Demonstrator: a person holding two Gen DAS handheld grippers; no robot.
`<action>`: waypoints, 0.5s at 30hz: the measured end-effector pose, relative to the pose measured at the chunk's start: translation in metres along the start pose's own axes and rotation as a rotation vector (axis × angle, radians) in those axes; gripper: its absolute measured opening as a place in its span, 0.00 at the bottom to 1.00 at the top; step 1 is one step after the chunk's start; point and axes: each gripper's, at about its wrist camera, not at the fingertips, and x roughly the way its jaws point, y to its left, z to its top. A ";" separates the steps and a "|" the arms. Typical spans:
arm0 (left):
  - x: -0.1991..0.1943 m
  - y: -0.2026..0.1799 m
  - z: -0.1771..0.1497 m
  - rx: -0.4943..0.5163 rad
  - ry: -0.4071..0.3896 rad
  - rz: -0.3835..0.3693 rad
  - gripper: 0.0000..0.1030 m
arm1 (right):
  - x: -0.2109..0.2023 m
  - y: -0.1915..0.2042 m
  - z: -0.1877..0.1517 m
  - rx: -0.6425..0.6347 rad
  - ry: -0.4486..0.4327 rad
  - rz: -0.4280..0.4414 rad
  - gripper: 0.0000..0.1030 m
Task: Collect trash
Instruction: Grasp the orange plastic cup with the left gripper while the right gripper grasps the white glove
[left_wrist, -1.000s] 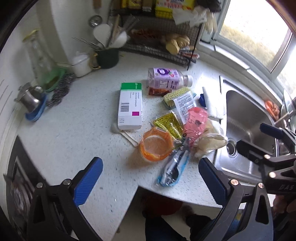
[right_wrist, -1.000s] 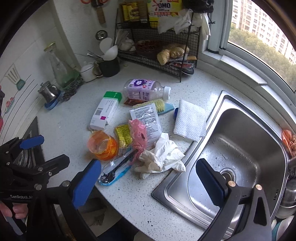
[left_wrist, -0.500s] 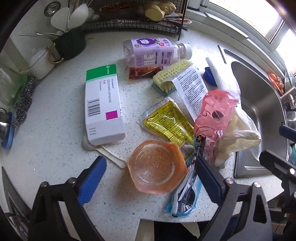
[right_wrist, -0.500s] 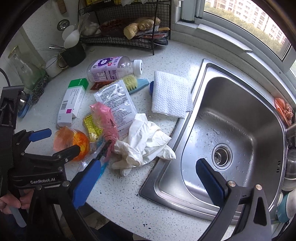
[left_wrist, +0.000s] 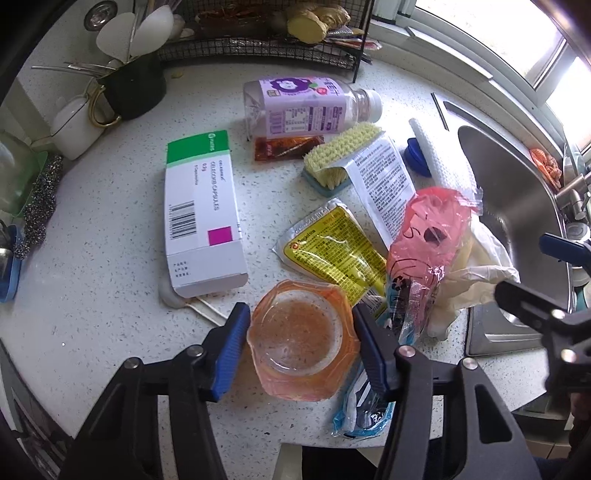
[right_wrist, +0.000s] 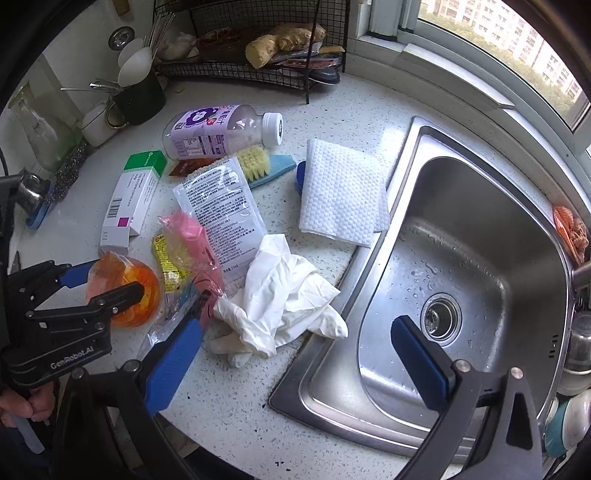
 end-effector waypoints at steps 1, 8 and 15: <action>-0.005 0.002 -0.001 -0.005 -0.008 0.002 0.53 | 0.003 0.001 0.002 -0.020 0.005 -0.005 1.00; -0.030 0.017 -0.007 -0.048 -0.041 -0.014 0.53 | 0.034 0.008 0.011 -0.135 0.046 -0.017 0.99; -0.029 0.025 -0.021 -0.093 -0.030 -0.030 0.53 | 0.058 0.019 0.007 -0.229 0.060 -0.013 0.94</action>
